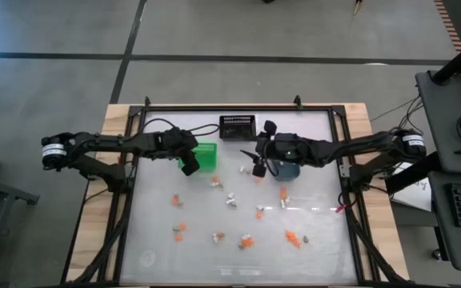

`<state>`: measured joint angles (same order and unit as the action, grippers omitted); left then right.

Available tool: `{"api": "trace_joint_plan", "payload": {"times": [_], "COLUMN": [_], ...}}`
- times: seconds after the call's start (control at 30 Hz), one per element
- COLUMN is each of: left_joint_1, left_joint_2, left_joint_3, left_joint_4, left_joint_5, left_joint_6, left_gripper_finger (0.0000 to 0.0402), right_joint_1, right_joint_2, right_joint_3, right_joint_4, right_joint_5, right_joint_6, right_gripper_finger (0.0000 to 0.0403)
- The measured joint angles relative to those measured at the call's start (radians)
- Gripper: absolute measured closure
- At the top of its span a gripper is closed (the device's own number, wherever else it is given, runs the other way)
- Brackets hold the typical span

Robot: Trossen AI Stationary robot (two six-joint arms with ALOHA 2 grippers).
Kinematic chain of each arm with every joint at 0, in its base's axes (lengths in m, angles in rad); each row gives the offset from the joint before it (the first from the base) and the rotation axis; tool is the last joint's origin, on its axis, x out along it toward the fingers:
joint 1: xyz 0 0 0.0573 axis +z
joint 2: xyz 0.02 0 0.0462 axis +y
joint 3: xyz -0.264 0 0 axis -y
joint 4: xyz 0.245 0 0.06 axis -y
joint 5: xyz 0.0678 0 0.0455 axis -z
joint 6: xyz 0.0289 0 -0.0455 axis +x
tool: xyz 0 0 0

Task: Sort Halloween decoration
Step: Put the orange spider toy into the black bin

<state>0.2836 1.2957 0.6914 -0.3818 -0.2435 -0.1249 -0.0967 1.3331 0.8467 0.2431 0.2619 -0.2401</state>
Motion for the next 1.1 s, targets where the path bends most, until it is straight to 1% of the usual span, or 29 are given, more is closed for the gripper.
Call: {"api": "trace_joint_plan", "payload": {"times": [0.1,0.17,0.27,0.33,0.4,0.5,0.6,0.73,0.83,0.93,1.0,1.1], "left_joint_1": [0.000,0.000,-0.005,-0.013,-0.020,-0.022,-0.022,-0.021,-0.022,-0.029,-0.038,-0.064], "left_joint_2": [-0.001,-0.009,-0.028,-0.043,-0.064,-0.100,-0.150,-0.220,-0.265,-0.310,-0.334,-0.363], "left_joint_3": [0.000,0.005,0.020,0.025,0.026,0.026,0.032,0.062,0.069,0.069,0.069,0.061], "left_joint_4": [-0.001,-0.003,0.006,0.012,0.059,0.170,0.238,0.280,0.347,0.378,0.363,0.363], "left_joint_5": [0.004,0.050,0.121,0.131,0.132,0.131,0.133,0.141,0.218,0.295,0.299,0.298], "left_joint_6": [-0.037,-0.066,-0.087,-0.087,-0.065,-0.025,0.040,0.120,0.109,0.054,0.016,-0.023], "left_gripper_finger": [0.0306,0.0306,0.0306,0.0306,0.0306,0.0306,0.0306,0.0305,0.0305,0.0305,0.0306,0.0306], "right_joint_1": [-0.034,-0.052,-0.069,-0.076,-0.084,-0.102,-0.115,-0.115,-0.090,-0.034,0.008,0.064], "right_joint_2": [-0.035,-0.059,-0.082,-0.087,-0.089,-0.089,-0.074,-0.034,0.012,0.075,0.124,0.198], "right_joint_3": [0.000,0.000,0.000,0.000,0.000,0.019,0.086,0.217,0.334,0.435,0.492,0.568], "right_joint_4": [-0.041,-0.061,-0.097,-0.125,-0.152,-0.224,-0.343,-0.571,-0.759,-0.944,-1.047,-1.169], "right_joint_5": [0.000,0.000,0.000,-0.005,-0.028,-0.118,-0.219,-0.293,-0.350,-0.356,-0.353,-0.294], "right_joint_6": [0.016,0.055,0.154,0.244,0.323,0.424,0.525,0.641,0.733,0.780,0.794,0.808], "right_gripper_finger": [0.0216,0.0216,0.0216,0.0216,0.0216,0.0216,0.0216,0.0216,0.0216,0.0216,0.0216,0.0216]}}
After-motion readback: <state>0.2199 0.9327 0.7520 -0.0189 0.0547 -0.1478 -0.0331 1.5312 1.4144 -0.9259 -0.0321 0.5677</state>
